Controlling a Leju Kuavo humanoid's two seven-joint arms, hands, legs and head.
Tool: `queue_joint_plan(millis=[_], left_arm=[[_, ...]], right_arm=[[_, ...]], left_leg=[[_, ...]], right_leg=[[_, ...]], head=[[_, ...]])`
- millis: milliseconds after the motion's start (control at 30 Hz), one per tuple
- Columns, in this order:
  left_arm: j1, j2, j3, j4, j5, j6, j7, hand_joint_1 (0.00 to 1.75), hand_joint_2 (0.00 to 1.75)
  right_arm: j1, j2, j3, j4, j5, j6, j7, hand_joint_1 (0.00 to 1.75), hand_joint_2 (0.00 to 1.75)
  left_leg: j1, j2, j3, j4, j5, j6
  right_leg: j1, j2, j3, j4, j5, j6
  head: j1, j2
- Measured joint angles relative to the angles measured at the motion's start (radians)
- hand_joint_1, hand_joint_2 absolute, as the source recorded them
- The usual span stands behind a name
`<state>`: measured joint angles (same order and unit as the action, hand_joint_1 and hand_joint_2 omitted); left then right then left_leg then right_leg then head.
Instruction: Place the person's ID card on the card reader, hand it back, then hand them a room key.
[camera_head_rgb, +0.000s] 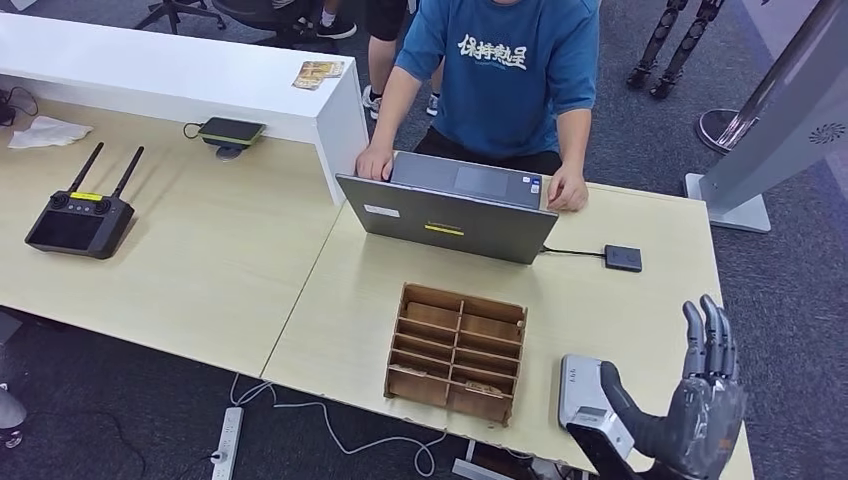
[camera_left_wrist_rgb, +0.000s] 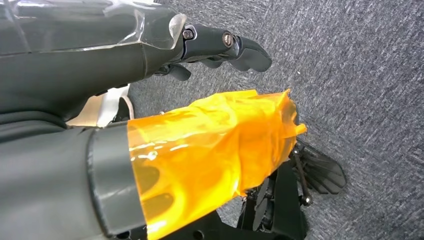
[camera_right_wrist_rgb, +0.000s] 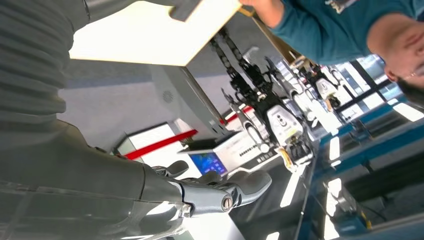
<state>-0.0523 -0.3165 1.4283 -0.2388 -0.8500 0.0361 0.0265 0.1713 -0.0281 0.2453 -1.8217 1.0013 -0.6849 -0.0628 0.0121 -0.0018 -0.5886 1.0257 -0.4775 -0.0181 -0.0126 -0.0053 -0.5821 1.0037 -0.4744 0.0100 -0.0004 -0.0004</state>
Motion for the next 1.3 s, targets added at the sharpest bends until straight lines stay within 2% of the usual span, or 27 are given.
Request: queue_joint_plan(millis=[267, 800, 1133, 1300], left_arm=[[0.000, 0.000, 0.003, 0.000, 0.004, 0.002, -0.006, 0.00, 0.00], [0.000, 0.000, 0.003, 0.000, 0.006, 0.002, -0.007, 0.00, 0.00], [0.000, 0.000, 0.003, 0.000, 0.015, 0.004, -0.010, 0.00, 0.00], [0.000, 0.000, 0.003, 0.000, 0.016, 0.007, -0.010, 0.00, 0.00]], right_arm=[[0.072, 0.026, 0.002, -0.021, 0.002, -0.006, -0.002, 0.00, 1.75], [0.087, 0.037, 0.003, -0.030, 0.013, -0.006, -0.003, 0.00, 1.75], [0.109, 0.058, 0.010, -0.025, 0.158, -0.006, 0.003, 0.00, 1.75], [0.115, 0.089, 0.028, 0.001, 0.275, -0.006, -0.014, 0.00, 1.75]], left_leg=[[0.000, 0.000, 0.001, 0.000, 0.000, 0.000], [0.000, 0.001, 0.001, 0.000, 0.000, 0.000], [0.000, 0.001, 0.001, 0.000, 0.000, 0.000], [0.000, 0.001, 0.001, 0.000, 0.000, 0.000]], right_leg=[[0.000, 0.000, 0.001, 0.000, -0.001, -0.001], [0.000, 0.000, 0.001, 0.000, -0.001, -0.001], [0.000, 0.000, 0.001, 0.000, -0.001, -0.001], [0.000, 0.000, 0.001, 0.000, -0.001, -0.001]], head=[[0.000, 0.000], [0.000, 0.000], [0.000, 0.000], [0.000, 0.000]])
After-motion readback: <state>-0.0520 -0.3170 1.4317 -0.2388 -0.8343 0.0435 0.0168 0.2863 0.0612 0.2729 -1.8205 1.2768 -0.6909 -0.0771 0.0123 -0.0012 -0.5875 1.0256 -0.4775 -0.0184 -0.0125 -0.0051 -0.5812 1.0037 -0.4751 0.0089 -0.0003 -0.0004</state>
